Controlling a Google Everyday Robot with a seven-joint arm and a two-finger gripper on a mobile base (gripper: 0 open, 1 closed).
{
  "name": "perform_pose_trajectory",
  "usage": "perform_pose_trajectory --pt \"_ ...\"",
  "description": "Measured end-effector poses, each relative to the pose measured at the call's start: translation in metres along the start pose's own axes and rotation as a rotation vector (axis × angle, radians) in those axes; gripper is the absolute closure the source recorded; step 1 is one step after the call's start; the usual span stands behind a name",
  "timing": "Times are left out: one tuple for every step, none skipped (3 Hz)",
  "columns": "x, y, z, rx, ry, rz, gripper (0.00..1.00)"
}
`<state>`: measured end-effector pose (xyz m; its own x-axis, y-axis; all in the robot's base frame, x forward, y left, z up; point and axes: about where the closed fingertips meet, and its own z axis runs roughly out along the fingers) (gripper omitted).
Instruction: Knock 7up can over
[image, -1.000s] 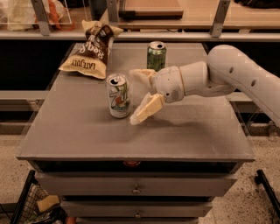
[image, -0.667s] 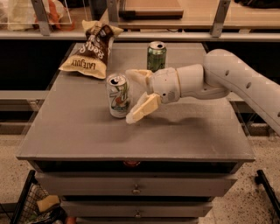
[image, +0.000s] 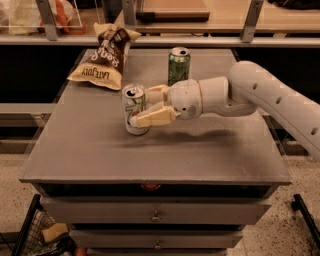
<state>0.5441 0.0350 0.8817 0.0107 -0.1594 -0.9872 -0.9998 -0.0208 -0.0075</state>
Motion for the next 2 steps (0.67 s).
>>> perform_pose_trajectory --pt "0.0005 0.0007 0.0017 -0.006 -0.011 0.005 0.65" --pt "-0.0003 -0.0018 -0.0031 0.003 0.005 -0.009 0.88"
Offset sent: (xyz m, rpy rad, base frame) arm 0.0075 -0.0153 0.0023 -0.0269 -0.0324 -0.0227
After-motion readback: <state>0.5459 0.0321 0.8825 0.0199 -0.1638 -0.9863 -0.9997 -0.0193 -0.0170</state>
